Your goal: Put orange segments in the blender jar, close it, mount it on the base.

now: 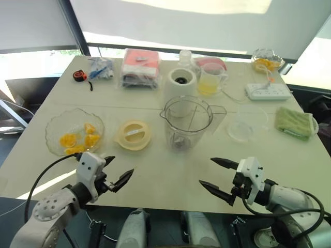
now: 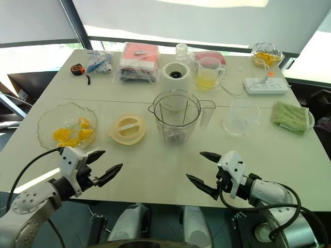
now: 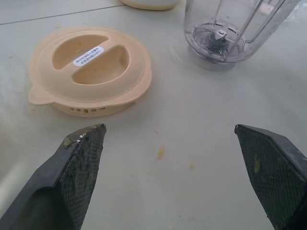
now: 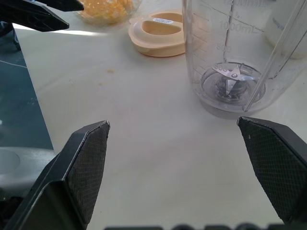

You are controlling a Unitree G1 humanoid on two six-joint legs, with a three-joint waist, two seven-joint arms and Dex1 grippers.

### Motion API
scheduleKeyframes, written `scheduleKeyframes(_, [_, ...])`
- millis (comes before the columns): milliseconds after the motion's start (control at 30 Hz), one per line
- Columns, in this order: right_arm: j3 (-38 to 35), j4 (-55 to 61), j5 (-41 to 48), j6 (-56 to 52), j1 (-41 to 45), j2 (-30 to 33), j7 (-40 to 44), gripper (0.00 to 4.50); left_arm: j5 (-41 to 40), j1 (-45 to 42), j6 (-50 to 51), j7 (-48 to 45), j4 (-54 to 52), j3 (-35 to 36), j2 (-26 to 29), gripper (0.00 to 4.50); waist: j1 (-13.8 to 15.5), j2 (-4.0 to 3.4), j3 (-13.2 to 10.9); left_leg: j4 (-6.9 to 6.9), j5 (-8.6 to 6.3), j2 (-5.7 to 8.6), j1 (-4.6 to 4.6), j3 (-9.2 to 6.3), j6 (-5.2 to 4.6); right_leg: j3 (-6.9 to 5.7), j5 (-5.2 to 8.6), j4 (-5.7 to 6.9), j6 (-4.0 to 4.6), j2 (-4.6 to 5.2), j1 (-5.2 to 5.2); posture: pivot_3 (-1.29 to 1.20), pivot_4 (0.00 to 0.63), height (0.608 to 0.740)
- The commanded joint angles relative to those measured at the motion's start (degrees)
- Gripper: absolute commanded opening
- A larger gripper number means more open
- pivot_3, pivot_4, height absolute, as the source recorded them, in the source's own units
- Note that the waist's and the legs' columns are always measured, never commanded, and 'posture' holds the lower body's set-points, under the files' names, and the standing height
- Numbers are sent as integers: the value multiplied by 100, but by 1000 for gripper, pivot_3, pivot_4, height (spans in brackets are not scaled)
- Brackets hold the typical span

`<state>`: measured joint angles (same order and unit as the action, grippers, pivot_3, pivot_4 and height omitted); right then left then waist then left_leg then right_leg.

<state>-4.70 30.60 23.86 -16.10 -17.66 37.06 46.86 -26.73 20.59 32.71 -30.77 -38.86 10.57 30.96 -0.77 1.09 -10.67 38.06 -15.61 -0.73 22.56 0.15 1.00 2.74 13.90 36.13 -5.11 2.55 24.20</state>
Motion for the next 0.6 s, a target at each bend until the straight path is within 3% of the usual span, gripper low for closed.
scheduleKeyframes(33, [1,72,44,63,29,22,62,4470,-31,39,-78,49,-197,-40,-63,4477,0,0,0,0,0,0,1,0,0,0,0,0,0,0,0,0,150,740])
scheduleKeyframes(600, [229,-217,-25,25,444,-10,129,4470,-119,-388,158,322,-223,125,-57,4477,1,2,2,0,0,0,-1,5,-1,0,-3,2,2,-7,0,0,150,740])
